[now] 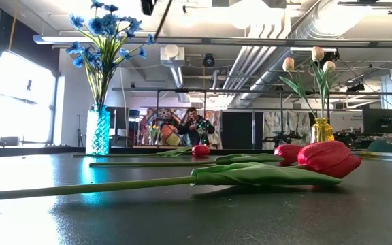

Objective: Sort flowers into vase by color
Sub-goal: Put the blue flowers into the blue vase

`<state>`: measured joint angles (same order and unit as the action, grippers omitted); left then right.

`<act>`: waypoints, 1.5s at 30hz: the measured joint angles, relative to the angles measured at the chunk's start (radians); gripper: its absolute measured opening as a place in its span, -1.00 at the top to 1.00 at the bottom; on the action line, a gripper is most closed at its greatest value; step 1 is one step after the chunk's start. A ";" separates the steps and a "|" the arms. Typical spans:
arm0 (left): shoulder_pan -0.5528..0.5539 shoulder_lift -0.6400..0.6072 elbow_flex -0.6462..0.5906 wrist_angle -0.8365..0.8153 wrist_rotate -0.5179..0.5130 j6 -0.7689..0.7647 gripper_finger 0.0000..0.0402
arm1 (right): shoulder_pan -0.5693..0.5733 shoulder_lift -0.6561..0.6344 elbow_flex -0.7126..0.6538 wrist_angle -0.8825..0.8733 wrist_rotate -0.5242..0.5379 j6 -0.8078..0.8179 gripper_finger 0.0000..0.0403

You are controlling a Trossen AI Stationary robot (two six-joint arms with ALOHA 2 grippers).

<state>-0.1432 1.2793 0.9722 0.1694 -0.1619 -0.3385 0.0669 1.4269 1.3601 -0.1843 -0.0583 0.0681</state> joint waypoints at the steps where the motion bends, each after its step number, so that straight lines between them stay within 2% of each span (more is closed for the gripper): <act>1: 0.000 -0.009 0.000 0.003 -0.012 0.000 0.95 | -0.006 0.000 0.012 -0.012 -0.004 0.002 0.86; 6: 0.000 -0.083 0.000 0.005 -0.109 0.036 0.97 | -0.030 -0.023 0.064 -0.121 0.001 -0.002 0.53; 9: -0.001 -0.142 0.000 0.006 -0.169 0.087 0.99 | -0.043 -0.045 0.065 -0.162 0.074 0.003 0.34; 11: -0.001 -0.180 0.001 0.005 -0.201 0.124 0.99 | -0.056 -0.050 0.066 -0.194 0.132 0.014 0.26; 14: -0.002 -0.240 0.001 -0.015 -0.241 0.179 0.99 | -0.076 -0.050 0.066 -0.235 0.149 0.022 0.19; 18: -0.002 -0.311 0.002 -0.040 -0.280 0.271 1.00 | -0.090 -0.048 0.066 -0.262 0.140 0.029 0.19; 22: 0.006 -0.377 0.002 -0.043 -0.364 0.378 1.00 | -0.101 -0.046 0.066 -0.273 0.110 0.022 0.23; 29: 0.076 -0.474 0.002 -0.043 -0.495 0.508 1.00 | -0.122 -0.046 0.066 -0.281 0.073 0.003 0.25; 40: 0.272 -0.544 0.002 -0.030 -0.627 0.688 1.00 | -0.163 -0.046 0.066 -0.310 -0.006 0.000 0.25; 45: 0.385 -0.558 0.001 -0.006 -0.600 0.715 1.00 | -0.177 -0.046 0.066 -0.338 -0.036 -0.006 0.25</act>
<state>0.2413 0.7215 0.9735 0.1638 -0.7620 0.3765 -0.1104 1.3808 1.4258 -0.5224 -0.0944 0.0624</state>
